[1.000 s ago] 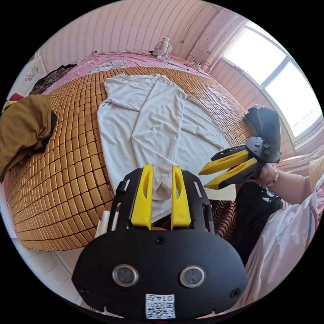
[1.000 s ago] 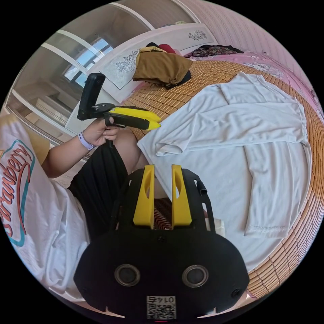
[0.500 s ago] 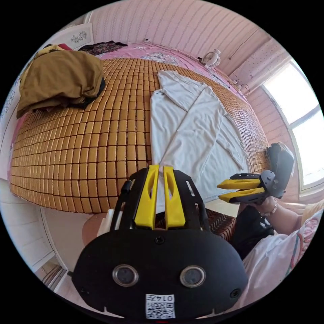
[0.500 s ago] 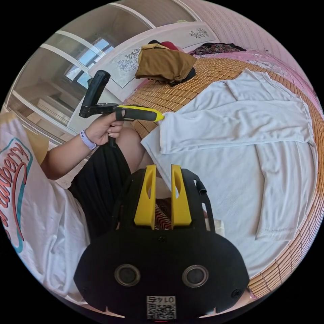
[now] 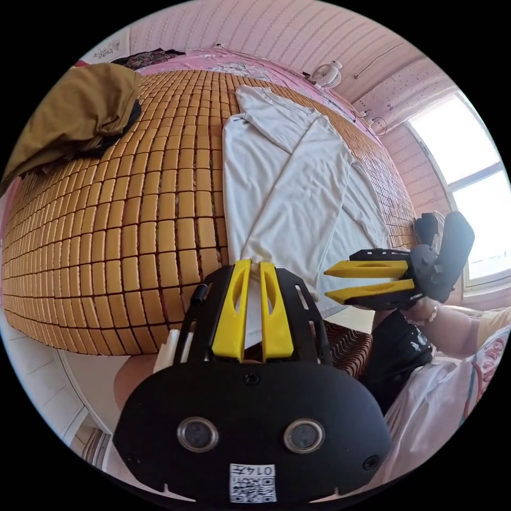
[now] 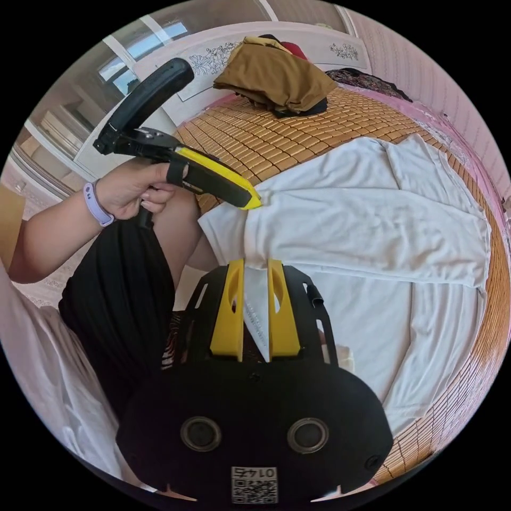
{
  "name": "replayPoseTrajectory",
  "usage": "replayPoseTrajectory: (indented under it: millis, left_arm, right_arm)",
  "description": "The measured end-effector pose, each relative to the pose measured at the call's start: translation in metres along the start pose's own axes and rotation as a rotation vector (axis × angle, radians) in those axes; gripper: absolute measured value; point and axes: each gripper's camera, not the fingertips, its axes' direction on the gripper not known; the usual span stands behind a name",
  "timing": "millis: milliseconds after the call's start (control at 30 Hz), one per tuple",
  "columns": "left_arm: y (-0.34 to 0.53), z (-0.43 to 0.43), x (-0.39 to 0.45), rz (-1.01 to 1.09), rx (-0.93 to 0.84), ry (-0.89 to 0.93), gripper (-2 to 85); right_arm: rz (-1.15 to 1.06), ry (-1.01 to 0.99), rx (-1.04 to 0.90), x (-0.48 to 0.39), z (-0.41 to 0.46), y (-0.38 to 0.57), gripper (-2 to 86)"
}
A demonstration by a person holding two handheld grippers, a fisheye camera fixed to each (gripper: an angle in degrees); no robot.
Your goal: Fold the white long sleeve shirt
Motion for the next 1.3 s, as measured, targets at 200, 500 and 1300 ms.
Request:
replayPoseTrajectory:
  millis: [200, 500, 1300]
  left_arm:
    - [-0.016, -0.033, -0.008, -0.015, 0.076, 0.050, 4.2]
    - [-0.183, -0.047, -0.011, 0.168, 0.206, 0.006, 5.1]
    - [-0.384, 0.043, -0.032, 0.094, 0.098, -0.041, 8.1]
  right_arm:
    - [0.190, 0.047, 0.141, 0.104, -0.080, 0.014, 7.6]
    - [0.425, 0.362, 0.212, 0.272, -0.144, -0.047, 8.4]
    - [0.736, 0.190, 0.394, 0.469, -0.251, -0.021, 7.2]
